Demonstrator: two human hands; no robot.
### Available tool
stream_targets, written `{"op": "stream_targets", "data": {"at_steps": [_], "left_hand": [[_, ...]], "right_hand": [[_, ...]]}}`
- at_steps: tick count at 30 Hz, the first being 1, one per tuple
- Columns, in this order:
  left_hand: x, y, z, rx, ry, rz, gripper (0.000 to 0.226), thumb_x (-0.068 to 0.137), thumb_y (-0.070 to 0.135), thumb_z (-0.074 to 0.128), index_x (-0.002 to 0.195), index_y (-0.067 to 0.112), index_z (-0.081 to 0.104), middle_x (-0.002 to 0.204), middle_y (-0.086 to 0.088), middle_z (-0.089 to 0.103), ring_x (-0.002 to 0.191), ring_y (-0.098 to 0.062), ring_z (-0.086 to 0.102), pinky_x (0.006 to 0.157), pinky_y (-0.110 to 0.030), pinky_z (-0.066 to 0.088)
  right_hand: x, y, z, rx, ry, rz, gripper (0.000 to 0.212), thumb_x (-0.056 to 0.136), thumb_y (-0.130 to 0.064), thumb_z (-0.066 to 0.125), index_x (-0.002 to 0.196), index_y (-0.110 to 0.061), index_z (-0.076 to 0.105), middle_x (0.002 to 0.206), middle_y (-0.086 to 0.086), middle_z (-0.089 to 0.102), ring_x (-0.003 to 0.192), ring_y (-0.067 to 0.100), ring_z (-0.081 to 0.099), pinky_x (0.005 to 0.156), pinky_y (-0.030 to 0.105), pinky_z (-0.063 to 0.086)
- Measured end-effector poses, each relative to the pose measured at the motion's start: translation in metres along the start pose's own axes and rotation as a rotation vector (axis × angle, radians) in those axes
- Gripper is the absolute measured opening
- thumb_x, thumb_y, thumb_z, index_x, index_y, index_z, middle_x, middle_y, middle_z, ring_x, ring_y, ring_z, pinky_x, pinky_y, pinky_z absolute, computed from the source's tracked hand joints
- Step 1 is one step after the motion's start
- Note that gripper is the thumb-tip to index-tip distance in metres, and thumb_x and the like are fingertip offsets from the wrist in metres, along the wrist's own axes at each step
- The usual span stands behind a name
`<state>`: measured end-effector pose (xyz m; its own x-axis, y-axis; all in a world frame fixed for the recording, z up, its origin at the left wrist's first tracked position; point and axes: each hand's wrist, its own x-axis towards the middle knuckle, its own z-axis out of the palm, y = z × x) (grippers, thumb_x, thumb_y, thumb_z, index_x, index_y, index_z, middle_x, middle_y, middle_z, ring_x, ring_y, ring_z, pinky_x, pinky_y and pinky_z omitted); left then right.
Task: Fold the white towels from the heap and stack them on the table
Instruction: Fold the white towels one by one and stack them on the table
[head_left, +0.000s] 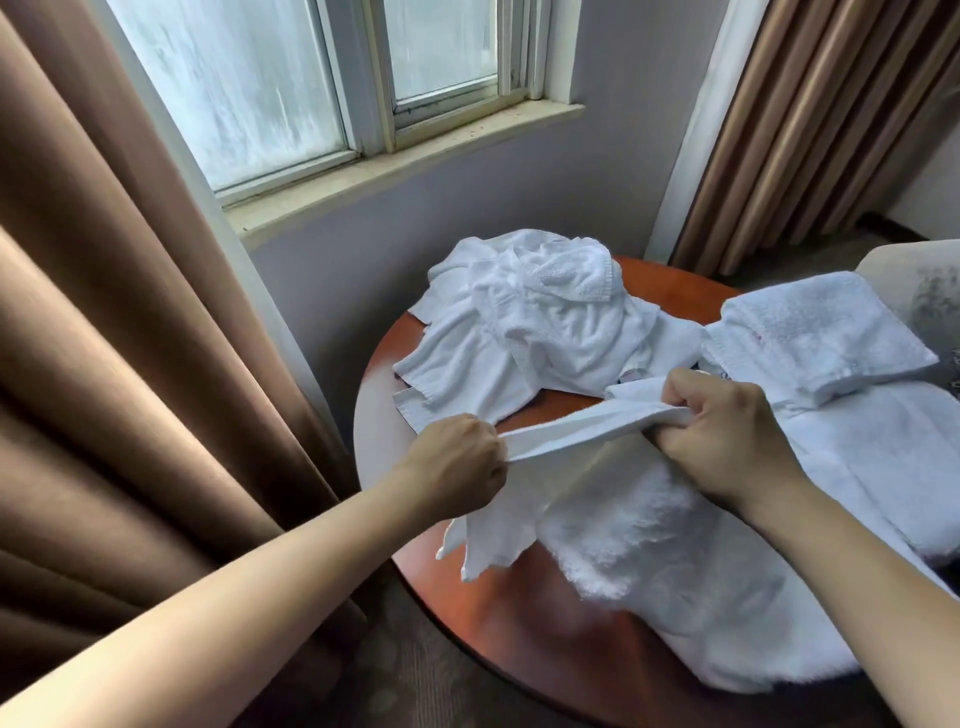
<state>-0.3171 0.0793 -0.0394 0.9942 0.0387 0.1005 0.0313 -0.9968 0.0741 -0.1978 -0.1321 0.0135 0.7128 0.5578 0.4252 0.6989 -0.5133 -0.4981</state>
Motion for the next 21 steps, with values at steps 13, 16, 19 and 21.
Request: {"op": "stream_targets", "data": {"at_steps": [13,16,19,21], "left_hand": [[0.005,-0.025,-0.003,-0.419,0.144,-0.187,0.044,0.075,-0.002,0.057,0.115,0.017,0.055,0.080,0.007,0.054,0.075,-0.018,0.050,0.066,-0.027,0.036],[0.002,-0.040,0.000,-0.384,0.058,-0.297,0.010,0.080,0.008,0.064,0.087,0.014,0.069,0.079,-0.002,0.066,0.080,-0.022,0.059,0.066,-0.029,0.041],[-0.005,-0.049,0.002,-0.672,0.119,-0.464,0.021,0.083,0.017,0.069,0.070,0.032,0.064,0.082,-0.004,0.066,0.079,-0.017,0.059,0.069,-0.030,0.047],[-0.008,-0.048,0.003,-0.874,0.208,-0.562,0.021,0.084,0.016,0.071,0.071,0.031,0.064,0.077,0.000,0.064,0.072,-0.013,0.058,0.066,-0.027,0.046]], "right_hand": [[0.004,0.026,-0.022,0.015,-0.010,0.192,0.023,0.067,-0.005,0.079,0.062,-0.007,0.057,0.059,0.006,0.056,0.062,0.025,0.051,0.056,0.019,0.036],[0.007,0.032,-0.024,0.004,-0.097,0.259,0.024,0.067,-0.010,0.081,0.063,-0.005,0.057,0.058,0.007,0.054,0.062,0.024,0.048,0.055,0.026,0.035],[0.007,0.037,-0.024,-0.015,-0.242,0.337,0.025,0.067,-0.018,0.083,0.062,-0.010,0.061,0.058,0.004,0.056,0.065,0.022,0.051,0.059,0.032,0.037],[0.006,0.040,-0.021,-0.045,-0.305,0.364,0.029,0.069,-0.022,0.083,0.058,-0.012,0.058,0.057,0.004,0.055,0.063,0.020,0.051,0.058,0.032,0.036]]}}
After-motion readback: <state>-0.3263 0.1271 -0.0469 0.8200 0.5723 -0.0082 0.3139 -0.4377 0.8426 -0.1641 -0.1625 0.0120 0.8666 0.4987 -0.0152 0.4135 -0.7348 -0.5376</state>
